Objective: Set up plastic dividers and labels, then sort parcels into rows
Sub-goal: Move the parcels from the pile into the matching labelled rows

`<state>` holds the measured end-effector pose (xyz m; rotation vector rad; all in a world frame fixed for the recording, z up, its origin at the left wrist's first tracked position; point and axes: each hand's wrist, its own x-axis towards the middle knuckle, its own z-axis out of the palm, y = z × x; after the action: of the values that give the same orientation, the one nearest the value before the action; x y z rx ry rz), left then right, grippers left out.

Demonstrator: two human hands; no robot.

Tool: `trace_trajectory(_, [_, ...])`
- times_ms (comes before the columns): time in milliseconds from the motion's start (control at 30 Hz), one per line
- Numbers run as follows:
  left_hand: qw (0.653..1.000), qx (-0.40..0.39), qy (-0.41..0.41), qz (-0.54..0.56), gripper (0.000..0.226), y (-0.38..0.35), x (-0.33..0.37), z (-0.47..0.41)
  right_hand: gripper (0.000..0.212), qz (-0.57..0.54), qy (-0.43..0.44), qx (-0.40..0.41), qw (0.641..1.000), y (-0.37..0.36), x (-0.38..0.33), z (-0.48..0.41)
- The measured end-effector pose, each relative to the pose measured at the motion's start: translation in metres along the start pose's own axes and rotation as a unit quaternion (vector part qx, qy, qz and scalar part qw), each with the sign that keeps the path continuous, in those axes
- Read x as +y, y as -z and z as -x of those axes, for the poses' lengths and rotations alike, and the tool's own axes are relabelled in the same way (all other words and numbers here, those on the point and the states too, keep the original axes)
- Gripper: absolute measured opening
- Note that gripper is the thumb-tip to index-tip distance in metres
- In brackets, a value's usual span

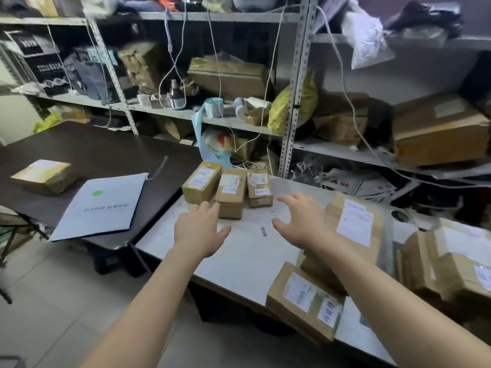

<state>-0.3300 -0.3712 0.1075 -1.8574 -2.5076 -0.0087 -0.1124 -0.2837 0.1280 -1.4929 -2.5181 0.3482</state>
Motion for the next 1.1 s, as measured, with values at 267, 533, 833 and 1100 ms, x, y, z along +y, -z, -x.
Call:
trace_trajectory(267, [0.997,-0.052,0.048,0.036,0.057,-0.045,-0.115,-0.062,0.061,-0.063,-0.027,-0.043,0.997,-0.061,-0.073,-0.103])
trace_trajectory(533, [0.996,-0.083,0.024,-0.022,0.058,-0.099,-0.179,-0.177,0.051,-0.127,-0.073,-0.098,0.984,-0.147,-0.100,-0.235])
trace_trajectory(833, [0.985,-0.126,0.024,0.116,0.057,-0.162,-0.226,-0.306,0.055,-0.217,-0.160,-0.126,0.955,-0.238,-0.131,-0.339])
trace_trajectory(1100, [0.864,-0.226,0.017,0.449,0.051,-0.210,-0.234,-0.364,0.049,-0.318,-0.292,-0.075,0.899,-0.275,-0.173,-0.367])
